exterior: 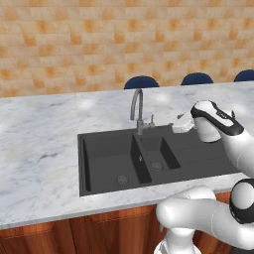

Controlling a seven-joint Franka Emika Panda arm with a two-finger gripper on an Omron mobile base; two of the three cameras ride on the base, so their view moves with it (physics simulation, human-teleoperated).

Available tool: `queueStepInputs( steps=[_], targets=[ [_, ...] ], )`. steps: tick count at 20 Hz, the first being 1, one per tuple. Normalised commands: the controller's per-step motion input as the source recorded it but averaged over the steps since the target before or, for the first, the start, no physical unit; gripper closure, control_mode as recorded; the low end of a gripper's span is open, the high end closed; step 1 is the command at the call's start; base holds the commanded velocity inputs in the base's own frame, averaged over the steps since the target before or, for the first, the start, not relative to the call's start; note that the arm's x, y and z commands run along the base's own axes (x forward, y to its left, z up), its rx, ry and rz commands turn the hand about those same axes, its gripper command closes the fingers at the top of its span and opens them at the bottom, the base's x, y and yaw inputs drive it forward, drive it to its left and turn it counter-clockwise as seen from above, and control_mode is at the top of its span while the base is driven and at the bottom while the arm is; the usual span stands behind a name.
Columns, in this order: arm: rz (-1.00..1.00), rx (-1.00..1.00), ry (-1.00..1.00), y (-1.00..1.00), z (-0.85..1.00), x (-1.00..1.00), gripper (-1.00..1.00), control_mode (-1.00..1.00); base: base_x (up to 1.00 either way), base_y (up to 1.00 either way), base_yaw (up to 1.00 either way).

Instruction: Soak the sponge with water for a few seconds and then drop it inside the sink.

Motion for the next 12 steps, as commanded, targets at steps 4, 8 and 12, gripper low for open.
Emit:
queueStepInputs(
  steps=[4, 8, 12],
  targets=[
    [0.0, 0.0, 0.08, 0.0, 0.0, 0.44, -1.0, -1.0, 0.0, 0.0, 0.0],
    [0.0, 0.0, 0.02, 0.0, -0.03, 0.26, -1.0, -1.0, 0.0, 0.0, 0.0],
    [0.01, 0.0, 0.0, 0.0, -0.03, 0.07, -1.0, -1.0, 0.0, 0.0, 0.0]
  ],
)
